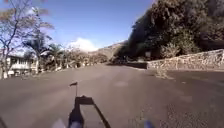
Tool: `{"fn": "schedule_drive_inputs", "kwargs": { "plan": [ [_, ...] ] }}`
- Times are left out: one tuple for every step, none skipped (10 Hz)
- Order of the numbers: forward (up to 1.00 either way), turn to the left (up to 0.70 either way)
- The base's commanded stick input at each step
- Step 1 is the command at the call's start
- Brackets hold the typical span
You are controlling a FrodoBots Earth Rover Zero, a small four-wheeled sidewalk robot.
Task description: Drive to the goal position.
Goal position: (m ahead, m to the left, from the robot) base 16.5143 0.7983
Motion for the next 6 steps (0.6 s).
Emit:
{"fn": "schedule_drive_inputs", "kwargs": {
  "plan": [
    [0.7, -0.34],
    [0.7, -0.19],
    [0.7, -0.05],
    [0.7, 0.0],
    [0.7, 0.0],
    [0.7, 0.0]
  ]
}}
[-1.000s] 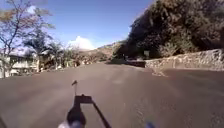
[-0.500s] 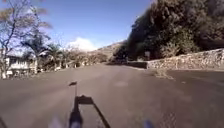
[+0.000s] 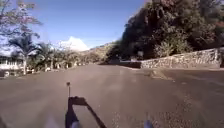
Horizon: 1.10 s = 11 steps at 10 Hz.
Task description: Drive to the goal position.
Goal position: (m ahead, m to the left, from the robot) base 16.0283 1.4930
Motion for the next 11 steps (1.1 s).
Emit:
{"fn": "schedule_drive_inputs", "kwargs": {
  "plan": [
    [0.7, 0.0],
    [0.7, 0.0],
    [0.7, 0.0],
    [0.7, 0.0],
    [0.7, 0.0],
    [0.7, 0.0],
    [0.7, 0.0],
    [0.7, 0.0],
    [0.7, 0.0],
    [0.7, 0.0],
    [0.7, 0.0]
  ]
}}
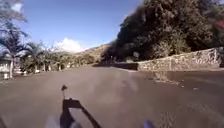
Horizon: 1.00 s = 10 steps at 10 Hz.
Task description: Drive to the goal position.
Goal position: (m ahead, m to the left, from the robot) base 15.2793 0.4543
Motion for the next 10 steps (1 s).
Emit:
{"fn": "schedule_drive_inputs", "kwargs": {
  "plan": [
    [0.7, 0.0],
    [0.7, 0.0],
    [0.7, 0.0],
    [0.7, 0.0],
    [0.7, 0.0],
    [0.7, 0.0],
    [0.7, -0.12],
    [0.7, -0.25],
    [0.7, -0.35],
    [0.7, -0.35]
  ]
}}
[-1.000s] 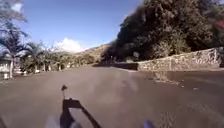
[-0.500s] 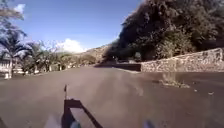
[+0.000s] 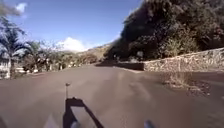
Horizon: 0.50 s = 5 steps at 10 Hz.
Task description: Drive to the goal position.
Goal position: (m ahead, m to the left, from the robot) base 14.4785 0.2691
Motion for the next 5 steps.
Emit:
{"fn": "schedule_drive_inputs", "kwargs": {
  "plan": [
    [0.7, -0.35],
    [0.7, -0.35],
    [0.7, -0.35],
    [0.7, -0.35],
    [0.7, -0.35]
  ]
}}
